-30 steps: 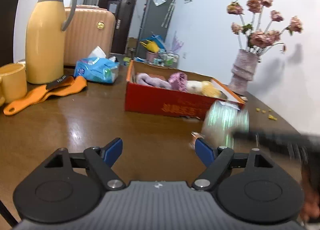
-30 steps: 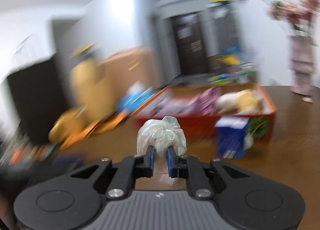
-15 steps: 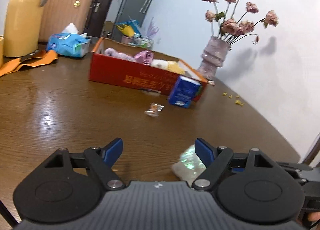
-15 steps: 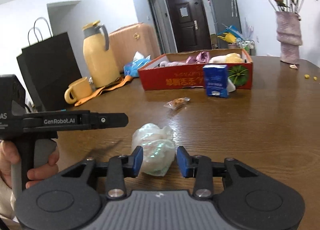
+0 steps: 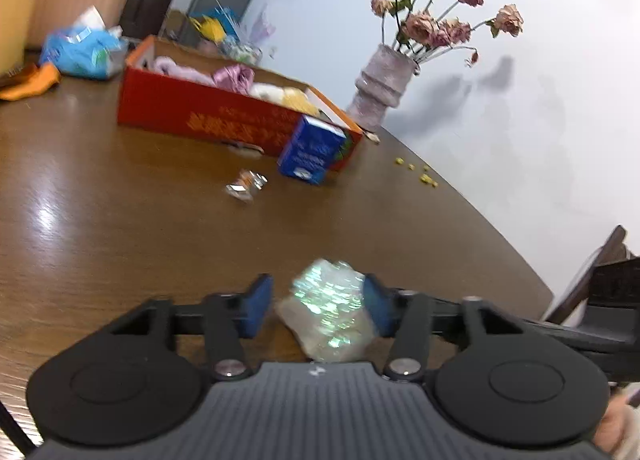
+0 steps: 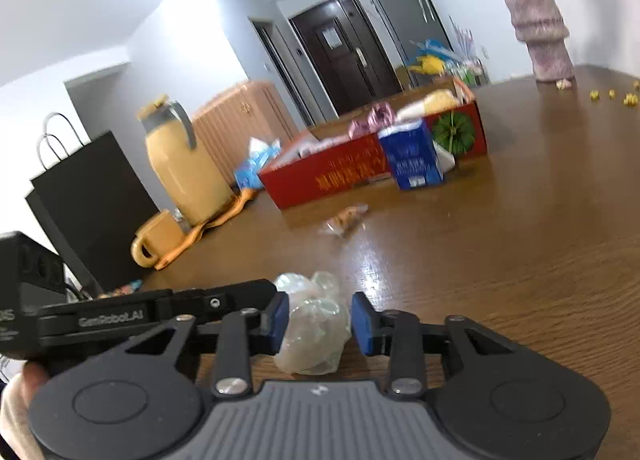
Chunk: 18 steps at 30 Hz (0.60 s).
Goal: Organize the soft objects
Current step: 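Close both grippers on the clear iridescent plastic bag, then carry the plastic bag into the box and open both grippers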
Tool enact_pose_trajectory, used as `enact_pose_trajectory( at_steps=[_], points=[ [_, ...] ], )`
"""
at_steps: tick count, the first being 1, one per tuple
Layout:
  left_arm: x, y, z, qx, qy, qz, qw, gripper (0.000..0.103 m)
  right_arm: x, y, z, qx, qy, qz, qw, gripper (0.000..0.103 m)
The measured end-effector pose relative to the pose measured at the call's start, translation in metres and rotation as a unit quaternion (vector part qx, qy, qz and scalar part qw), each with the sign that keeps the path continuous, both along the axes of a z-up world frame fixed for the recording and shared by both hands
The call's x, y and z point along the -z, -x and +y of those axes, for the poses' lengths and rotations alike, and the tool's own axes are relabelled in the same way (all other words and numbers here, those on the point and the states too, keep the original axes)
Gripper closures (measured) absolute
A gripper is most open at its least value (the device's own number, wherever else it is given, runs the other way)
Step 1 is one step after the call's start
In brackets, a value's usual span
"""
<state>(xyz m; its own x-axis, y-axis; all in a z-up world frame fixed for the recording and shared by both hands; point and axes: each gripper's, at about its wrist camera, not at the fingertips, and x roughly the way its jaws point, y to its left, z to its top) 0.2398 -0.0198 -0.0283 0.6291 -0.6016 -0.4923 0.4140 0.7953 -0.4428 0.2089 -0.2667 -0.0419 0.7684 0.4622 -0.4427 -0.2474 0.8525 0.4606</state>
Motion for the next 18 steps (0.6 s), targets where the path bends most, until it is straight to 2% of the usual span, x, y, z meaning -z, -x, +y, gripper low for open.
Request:
enact_pose_trajectory(
  at_steps=[3, 5, 6, 9, 12, 15, 18],
  points=[
    [0.005, -0.004, -0.002, 0.007, 0.004, 0.007, 0.9999, 0.074, 0.009, -0.009, 0.004, -0.006, -0.007, 0.018, 1.0, 0.085],
    [0.007, -0.007, -0.001, 0.009, 0.005, 0.009, 0.9999, 0.083, 0.013, -0.012, 0.004, -0.012, -0.022, 0.025, 0.999, 0.097],
    [0.009, -0.009, -0.001, 0.011, 0.007, 0.011, 0.9998, 0.086, 0.014, -0.014, 0.004, -0.015, -0.025, 0.028, 0.999, 0.098],
    [0.008, -0.008, -0.003, 0.014, 0.002, 0.002, 0.9999, 0.09, 0.013, -0.016, 0.008, -0.018, -0.007, 0.026, 0.999, 0.1],
    [-0.001, -0.011, -0.003, 0.024, 0.004, -0.015, 0.9996, 0.09, 0.003, -0.017, 0.012, -0.021, 0.01, 0.009, 1.0, 0.101],
    [-0.022, -0.034, 0.001, 0.037, 0.022, -0.04, 0.9983, 0.09, -0.019, -0.027, 0.007, -0.022, 0.011, -0.029, 0.999, 0.101],
    [-0.052, -0.072, -0.001, 0.044, 0.036, -0.067, 0.9962, 0.09, -0.048, -0.057, 0.0, -0.022, 0.007, -0.069, 0.997, 0.101]
  ],
)
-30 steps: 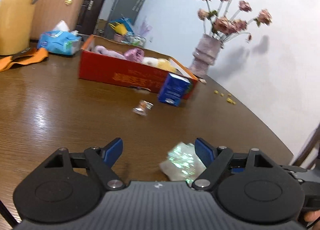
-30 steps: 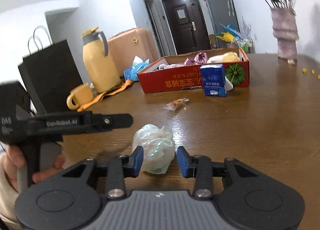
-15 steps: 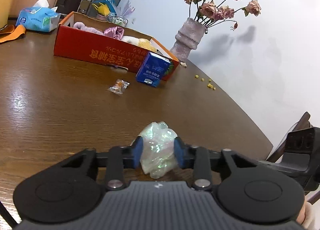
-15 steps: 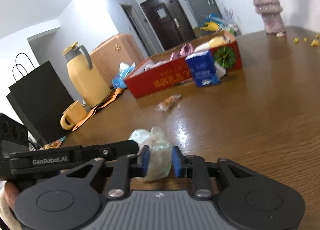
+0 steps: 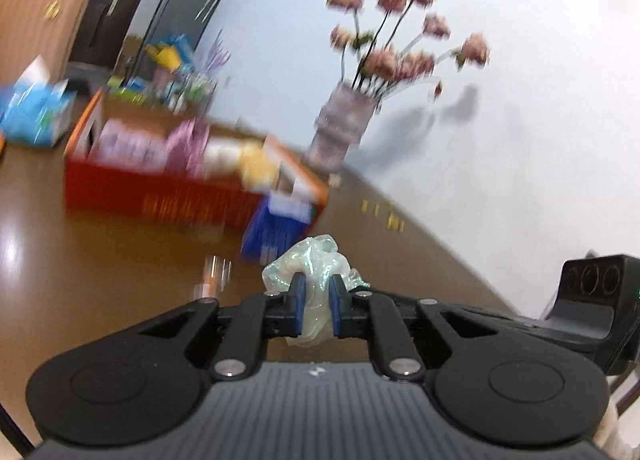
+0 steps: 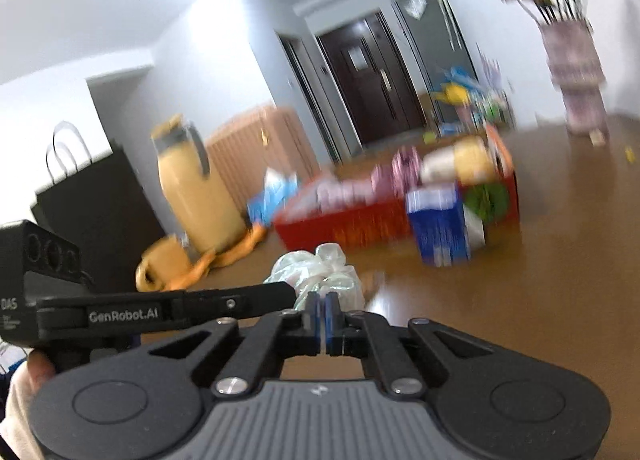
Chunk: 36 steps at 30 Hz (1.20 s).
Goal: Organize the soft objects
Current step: 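Carry the plastic bag into the box and open both grippers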
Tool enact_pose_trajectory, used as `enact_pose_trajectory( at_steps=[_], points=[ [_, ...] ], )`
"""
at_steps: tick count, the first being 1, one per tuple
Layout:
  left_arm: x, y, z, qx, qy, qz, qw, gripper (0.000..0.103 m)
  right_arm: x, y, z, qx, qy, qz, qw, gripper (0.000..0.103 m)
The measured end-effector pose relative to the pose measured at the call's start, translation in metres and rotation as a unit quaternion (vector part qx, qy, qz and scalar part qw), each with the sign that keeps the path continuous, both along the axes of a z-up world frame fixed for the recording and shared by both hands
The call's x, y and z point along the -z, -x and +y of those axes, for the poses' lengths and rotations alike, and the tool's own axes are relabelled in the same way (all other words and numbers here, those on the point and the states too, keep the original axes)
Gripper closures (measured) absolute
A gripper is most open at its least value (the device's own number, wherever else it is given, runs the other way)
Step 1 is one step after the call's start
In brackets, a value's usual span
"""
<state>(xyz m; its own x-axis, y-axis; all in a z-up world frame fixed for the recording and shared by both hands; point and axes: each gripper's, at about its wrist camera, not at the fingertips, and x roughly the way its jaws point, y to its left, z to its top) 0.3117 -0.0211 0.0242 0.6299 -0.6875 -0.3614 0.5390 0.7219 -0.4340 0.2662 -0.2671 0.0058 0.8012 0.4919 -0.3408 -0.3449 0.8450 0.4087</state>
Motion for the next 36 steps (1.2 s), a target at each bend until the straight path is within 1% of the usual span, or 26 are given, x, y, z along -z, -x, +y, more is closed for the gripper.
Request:
enact_pose_trajectory(
  at_steps=[3, 4, 6, 8, 10, 11, 12, 14, 16, 17, 18, 20, 22, 24, 25, 27, 29, 31, 32, 33, 34, 35, 36],
  points=[
    [-0.032, -0.054, -0.013, 0.013, -0.012, -0.042, 0.999, 0.09, -0.033, -0.048, -0.006, 0.008, 0.022, -0.03, 0.999, 0.101],
    [-0.04, -0.074, -0.017, 0.018, -0.013, -0.046, 0.9987, 0.09, -0.044, -0.068, -0.007, 0.012, 0.036, -0.036, 0.999, 0.101],
    [-0.049, -0.12, -0.023, 0.02, -0.003, -0.025, 0.9995, 0.09, -0.057, -0.109, -0.011, 0.02, 0.044, -0.035, 0.998, 0.101],
    [-0.05, -0.162, -0.03, 0.018, -0.012, -0.004, 0.9998, 0.09, -0.062, -0.15, -0.016, 0.023, 0.047, -0.015, 0.999, 0.101],
    [-0.045, -0.197, -0.04, 0.014, -0.026, 0.016, 0.9994, 0.09, -0.058, -0.198, -0.024, 0.021, 0.037, 0.02, 0.999, 0.101],
    [-0.04, -0.215, -0.048, 0.009, -0.04, 0.026, 0.9988, 0.09, -0.055, -0.216, -0.028, 0.022, 0.032, 0.038, 0.999, 0.101],
    [-0.034, -0.229, -0.053, 0.006, -0.051, 0.037, 0.998, 0.09, -0.048, -0.24, -0.032, 0.019, 0.032, 0.061, 0.997, 0.1],
    [-0.017, -0.259, -0.066, 0.002, -0.072, 0.068, 0.995, 0.09, -0.033, -0.274, -0.037, 0.033, 0.031, 0.091, 0.995, 0.1],
    [0.002, -0.281, -0.08, -0.002, -0.104, 0.1, 0.9895, 0.089, -0.016, -0.298, -0.036, 0.038, 0.051, 0.119, 0.991, 0.099],
    [0.01, -0.289, -0.084, -0.003, -0.114, 0.108, 0.9875, 0.085, -0.007, -0.309, -0.035, 0.047, 0.064, 0.129, 0.988, 0.094],
    [0.019, -0.293, -0.085, -0.009, -0.12, 0.115, 0.9861, 0.082, 0.001, -0.314, -0.032, 0.057, 0.075, 0.132, 0.987, 0.092],
    [0.03, -0.298, -0.087, -0.02, -0.123, 0.117, 0.9852, 0.079, 0.013, -0.318, -0.028, 0.07, 0.097, 0.13, 0.984, 0.092],
    [0.029, -0.297, -0.082, -0.014, -0.111, 0.117, 0.9869, 0.074, 0.017, -0.316, -0.028, 0.076, 0.103, 0.121, 0.984, 0.092],
    [0.023, -0.29, -0.079, -0.015, -0.112, 0.104, 0.988, 0.058, 0.014, -0.311, -0.028, 0.076, 0.104, 0.115, 0.985, 0.092],
    [0.018, -0.286, -0.078, -0.012, -0.116, 0.096, 0.9885, 0.055, 0.011, -0.308, -0.028, 0.077, 0.105, 0.111, 0.985, 0.09],
    [0.005, -0.274, -0.075, -0.011, -0.12, 0.08, 0.9894, 0.055, 0.001, -0.3, -0.028, 0.08, 0.108, 0.102, 0.986, 0.086],
    [-0.011, -0.26, -0.07, -0.017, -0.127, 0.065, 0.9897, 0.054, -0.012, -0.29, -0.03, 0.085, 0.107, 0.091, 0.986, 0.084],
    [-0.028, -0.244, -0.061, -0.032, -0.133, 0.049, 0.9893, 0.054, -0.03, -0.28, -0.034, 0.089, 0.11, 0.078, 0.987, 0.083],
    [-0.039, -0.231, -0.054, -0.042, -0.136, 0.037, 0.9891, 0.052, -0.041, -0.271, -0.036, 0.091, 0.113, 0.068, 0.987, 0.081],
    [-0.047, -0.223, -0.048, -0.049, -0.135, 0.029, 0.9892, 0.047, -0.051, -0.263, -0.037, 0.093, 0.117, 0.06, 0.987, 0.08],
    [-0.056, -0.212, -0.039, -0.059, -0.131, 0.023, 0.9893, 0.044, -0.062, -0.25, -0.039, 0.095, 0.12, 0.049, 0.987, 0.074],
    [-0.065, -0.2, -0.03, -0.07, -0.129, 0.017, 0.989, 0.041, -0.07, -0.241, -0.041, 0.095, 0.123, 0.04, 0.987, 0.066],
    [-0.074, -0.187, -0.02, -0.082, -0.132, 0.008, 0.9878, 0.041, -0.08, -0.228, -0.042, 0.093, 0.131, 0.03, 0.987, 0.061]
  ],
)
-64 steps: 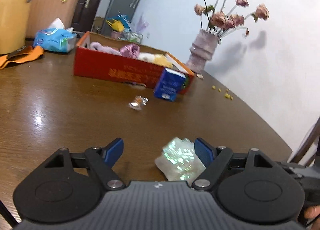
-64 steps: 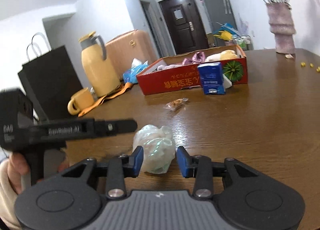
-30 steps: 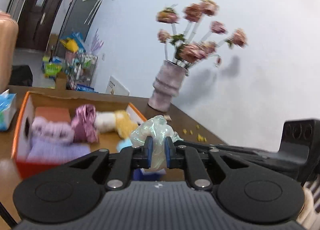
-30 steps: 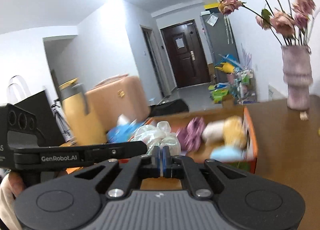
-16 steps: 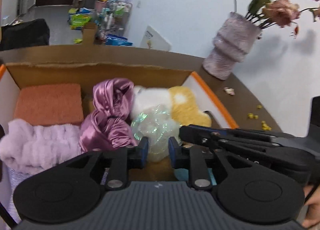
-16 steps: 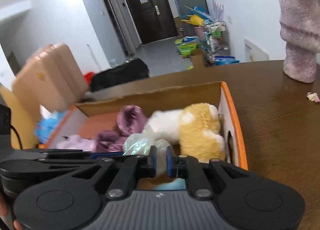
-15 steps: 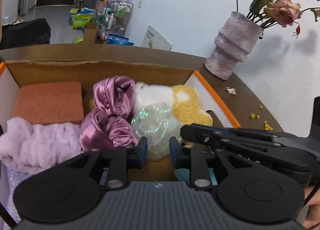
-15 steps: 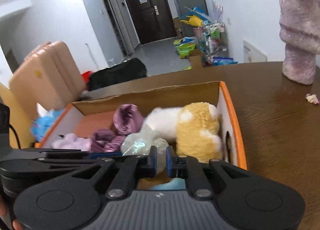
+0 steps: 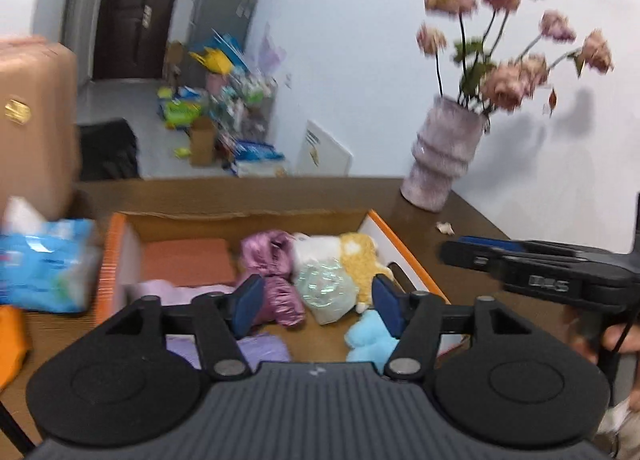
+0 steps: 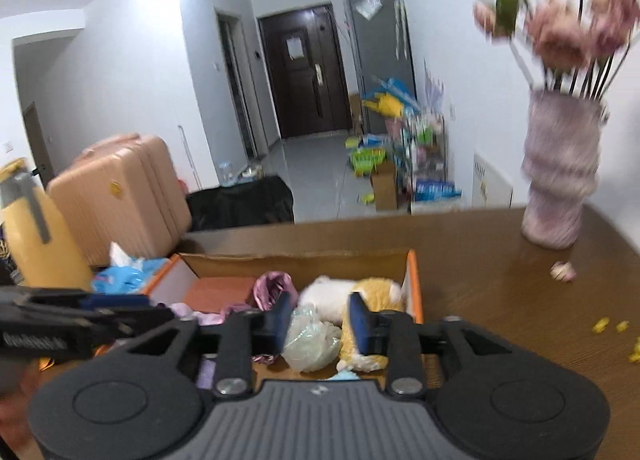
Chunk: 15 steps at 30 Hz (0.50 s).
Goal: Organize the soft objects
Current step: 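Withdraw both grippers from the box back over the table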
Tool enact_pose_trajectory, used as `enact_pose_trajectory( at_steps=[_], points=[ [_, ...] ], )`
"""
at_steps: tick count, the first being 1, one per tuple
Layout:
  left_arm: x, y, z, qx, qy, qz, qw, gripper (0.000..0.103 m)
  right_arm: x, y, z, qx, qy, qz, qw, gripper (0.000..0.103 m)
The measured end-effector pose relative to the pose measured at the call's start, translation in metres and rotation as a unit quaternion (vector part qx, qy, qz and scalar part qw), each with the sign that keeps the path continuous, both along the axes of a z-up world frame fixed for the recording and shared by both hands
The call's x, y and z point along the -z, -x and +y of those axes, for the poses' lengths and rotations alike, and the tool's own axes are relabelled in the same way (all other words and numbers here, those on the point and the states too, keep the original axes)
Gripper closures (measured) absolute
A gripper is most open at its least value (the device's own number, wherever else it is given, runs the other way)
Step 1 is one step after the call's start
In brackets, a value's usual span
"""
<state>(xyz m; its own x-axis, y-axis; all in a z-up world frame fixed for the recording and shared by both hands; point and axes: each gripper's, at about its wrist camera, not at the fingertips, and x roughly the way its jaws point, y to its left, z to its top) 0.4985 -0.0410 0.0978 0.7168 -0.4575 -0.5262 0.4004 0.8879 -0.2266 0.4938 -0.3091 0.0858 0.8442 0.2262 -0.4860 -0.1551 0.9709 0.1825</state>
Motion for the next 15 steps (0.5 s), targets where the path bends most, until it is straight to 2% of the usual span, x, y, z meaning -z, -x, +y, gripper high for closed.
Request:
enact_pose_trajectory(
  at_steps=[1, 4, 5, 6, 7, 8, 9, 12, 15],
  points=[
    [-0.007, 0.011, 0.008, -0.013, -0.006, -0.011, 0.9998, 0.04, -0.007, 0.011, 0.0, -0.005, 0.011, -0.006, 1.0, 0.053],
    [-0.021, 0.047, 0.03, -0.063, -0.03, -0.046, 0.9965, 0.025, -0.022, 0.045, -0.002, -0.003, 0.042, -0.022, 0.999, 0.048],
    [-0.023, 0.062, 0.036, -0.081, -0.039, -0.062, 0.994, 0.017, -0.025, 0.057, -0.002, 0.004, 0.049, -0.026, 0.998, 0.042],
    [-0.024, 0.076, 0.041, -0.096, -0.046, -0.077, 0.9913, 0.015, -0.027, 0.069, -0.002, 0.01, 0.052, -0.037, 0.998, 0.037],
    [-0.024, 0.091, 0.045, -0.111, -0.054, -0.097, 0.9876, 0.014, -0.028, 0.081, -0.002, 0.013, 0.054, -0.053, 0.997, 0.026],
    [-0.023, 0.103, 0.048, -0.123, -0.058, -0.112, 0.9843, 0.008, -0.028, 0.093, 0.0, 0.014, 0.056, -0.073, 0.996, 0.016],
    [-0.022, 0.113, 0.049, -0.139, -0.062, -0.128, 0.9801, 0.002, -0.027, 0.108, 0.003, 0.017, 0.06, -0.1, 0.993, 0.013],
    [-0.016, 0.147, 0.055, -0.192, -0.069, -0.174, 0.9635, 0.0, -0.022, 0.138, 0.013, 0.027, 0.073, -0.148, 0.986, 0.011],
    [-0.014, 0.165, 0.059, -0.206, -0.063, -0.174, 0.961, 0.0, -0.021, 0.157, 0.018, 0.031, 0.066, -0.159, 0.985, 0.01]
  ],
)
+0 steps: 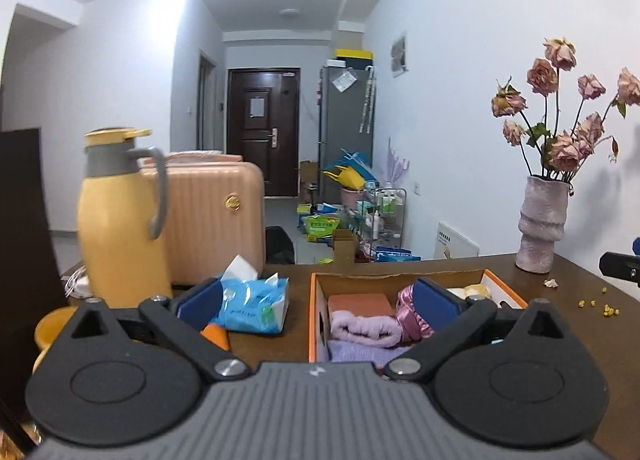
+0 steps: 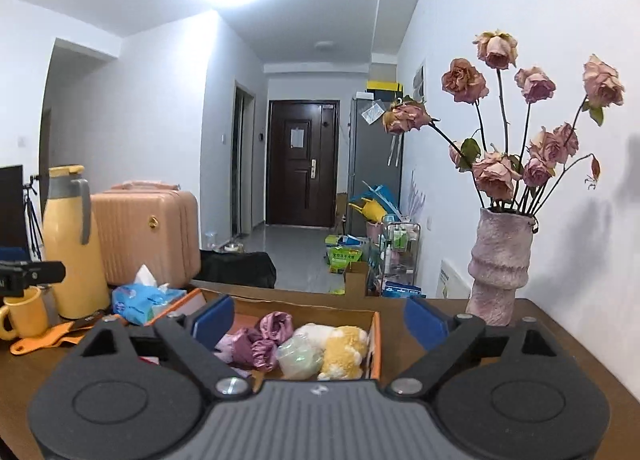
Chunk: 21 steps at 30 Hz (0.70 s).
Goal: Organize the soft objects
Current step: 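Withdraw both grippers from the box back over the table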
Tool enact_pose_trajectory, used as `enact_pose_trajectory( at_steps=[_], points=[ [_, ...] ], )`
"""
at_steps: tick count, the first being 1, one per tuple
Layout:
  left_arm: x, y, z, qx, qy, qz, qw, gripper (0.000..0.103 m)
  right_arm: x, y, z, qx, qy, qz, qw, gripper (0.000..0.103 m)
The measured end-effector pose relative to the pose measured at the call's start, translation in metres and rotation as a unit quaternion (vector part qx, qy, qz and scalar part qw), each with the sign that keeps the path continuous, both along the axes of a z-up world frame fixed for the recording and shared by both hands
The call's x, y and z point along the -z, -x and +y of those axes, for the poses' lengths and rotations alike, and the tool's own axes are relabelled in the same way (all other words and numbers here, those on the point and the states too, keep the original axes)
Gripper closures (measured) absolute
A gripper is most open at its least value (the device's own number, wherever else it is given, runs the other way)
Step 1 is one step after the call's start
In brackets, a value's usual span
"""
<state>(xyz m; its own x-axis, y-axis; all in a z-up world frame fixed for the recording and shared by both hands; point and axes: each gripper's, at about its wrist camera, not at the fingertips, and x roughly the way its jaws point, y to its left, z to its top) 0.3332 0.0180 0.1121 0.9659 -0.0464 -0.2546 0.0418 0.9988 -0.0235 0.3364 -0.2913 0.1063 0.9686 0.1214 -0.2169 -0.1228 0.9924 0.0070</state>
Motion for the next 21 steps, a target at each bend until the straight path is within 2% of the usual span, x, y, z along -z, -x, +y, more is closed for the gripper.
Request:
enact_pose_trajectory(
  at_steps=[3, 10, 16, 21],
  points=[
    [-0.002, 0.015, 0.004, 0.003, 0.008, -0.001, 1.0, 0.0, -0.001, 0.015, 0.002, 0.0, -0.01, -0.005, 1.0, 0.01],
    [0.002, 0.046, 0.008, 0.004, 0.0, -0.01, 0.9999, 0.0, -0.004, 0.045, 0.01, 0.002, -0.01, -0.023, 1.0, 0.01],
    [0.035, 0.092, 0.013, 0.006, -0.009, -0.006, 0.9999, 0.0, 0.021, 0.1, 0.012, 0.006, -0.026, -0.034, 0.999, 0.009],
    [0.074, 0.137, 0.022, 0.014, 0.005, 0.025, 0.9996, 0.0, 0.06, 0.155, 0.019, -0.005, -0.02, -0.014, 1.0, 0.008]
  ],
)
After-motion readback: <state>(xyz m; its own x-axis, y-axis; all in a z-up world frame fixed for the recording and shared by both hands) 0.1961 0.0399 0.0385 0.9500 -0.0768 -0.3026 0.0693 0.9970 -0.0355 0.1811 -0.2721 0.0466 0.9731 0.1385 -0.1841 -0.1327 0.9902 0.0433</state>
